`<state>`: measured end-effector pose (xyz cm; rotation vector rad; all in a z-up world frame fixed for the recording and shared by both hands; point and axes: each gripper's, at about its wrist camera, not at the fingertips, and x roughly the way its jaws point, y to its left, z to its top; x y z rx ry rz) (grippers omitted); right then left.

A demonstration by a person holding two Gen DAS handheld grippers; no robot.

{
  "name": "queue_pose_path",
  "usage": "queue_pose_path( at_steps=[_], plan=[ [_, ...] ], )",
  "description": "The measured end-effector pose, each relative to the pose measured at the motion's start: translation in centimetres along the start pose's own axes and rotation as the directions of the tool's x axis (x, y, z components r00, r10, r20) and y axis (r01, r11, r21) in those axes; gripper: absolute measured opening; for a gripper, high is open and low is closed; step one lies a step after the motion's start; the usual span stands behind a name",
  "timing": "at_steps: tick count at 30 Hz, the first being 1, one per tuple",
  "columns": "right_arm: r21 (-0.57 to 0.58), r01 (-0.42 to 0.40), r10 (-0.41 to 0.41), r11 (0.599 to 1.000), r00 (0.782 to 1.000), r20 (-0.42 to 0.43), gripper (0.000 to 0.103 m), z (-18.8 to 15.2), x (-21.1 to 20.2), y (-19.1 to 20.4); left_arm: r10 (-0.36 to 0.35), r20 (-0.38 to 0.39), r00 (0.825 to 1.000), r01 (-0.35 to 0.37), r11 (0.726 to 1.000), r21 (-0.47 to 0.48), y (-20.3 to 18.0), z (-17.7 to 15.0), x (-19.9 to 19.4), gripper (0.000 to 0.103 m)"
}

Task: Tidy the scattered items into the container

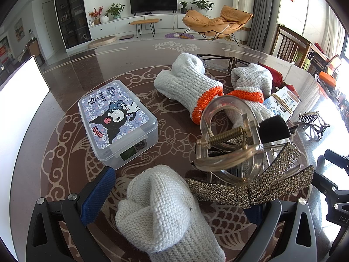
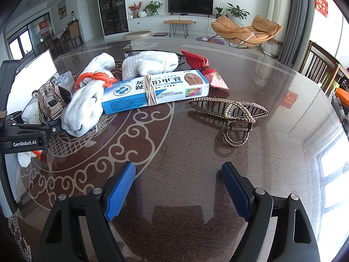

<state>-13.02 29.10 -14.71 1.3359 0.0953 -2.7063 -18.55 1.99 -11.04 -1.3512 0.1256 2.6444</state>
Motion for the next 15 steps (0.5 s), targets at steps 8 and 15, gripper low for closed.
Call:
queue_pose_path(
  at_steps=[8, 15],
  plan=[
    [0.000, 0.000, 0.000, 1.000, 1.000, 0.000, 0.082, 0.02, -0.03, -0.01, 0.000, 0.000, 1.000, 0.000, 1.000, 0.000, 0.04, 0.13, 0.07, 0.103],
    [0.000, 0.000, 0.000, 1.000, 1.000, 0.000, 0.082, 0.02, -0.03, -0.01, 0.000, 0.000, 1.000, 0.000, 1.000, 0.000, -0.01, -0.04, -0.03, 0.103]
  ],
)
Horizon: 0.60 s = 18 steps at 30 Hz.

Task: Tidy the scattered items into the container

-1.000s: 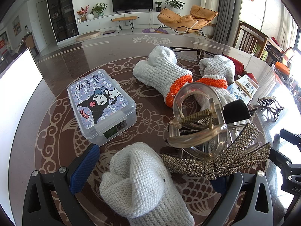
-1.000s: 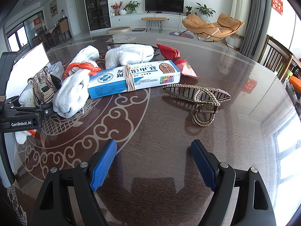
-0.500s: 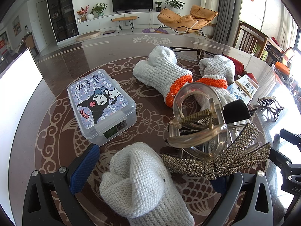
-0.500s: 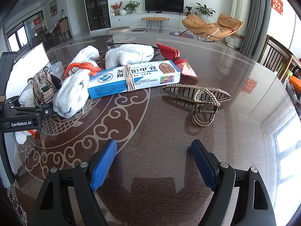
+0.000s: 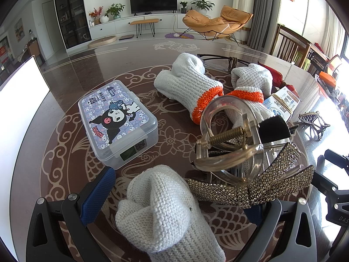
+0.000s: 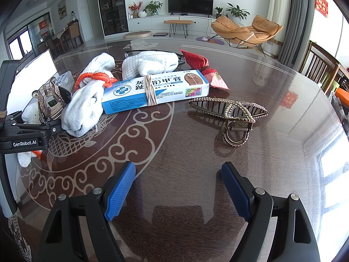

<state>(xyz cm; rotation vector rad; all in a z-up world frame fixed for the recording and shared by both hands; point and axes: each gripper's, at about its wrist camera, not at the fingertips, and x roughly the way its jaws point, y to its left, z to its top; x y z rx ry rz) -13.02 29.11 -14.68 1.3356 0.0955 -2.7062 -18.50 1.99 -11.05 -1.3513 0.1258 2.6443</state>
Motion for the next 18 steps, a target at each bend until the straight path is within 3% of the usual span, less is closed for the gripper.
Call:
queue_pose_path(
  at_steps=[18],
  plan=[
    [0.000, 0.000, 0.000, 1.000, 1.000, 0.000, 0.082, 0.01, -0.01, 0.00, 0.000, 0.000, 1.000, 0.000, 1.000, 0.000, 0.01, 0.00, 0.00, 0.103]
  ],
)
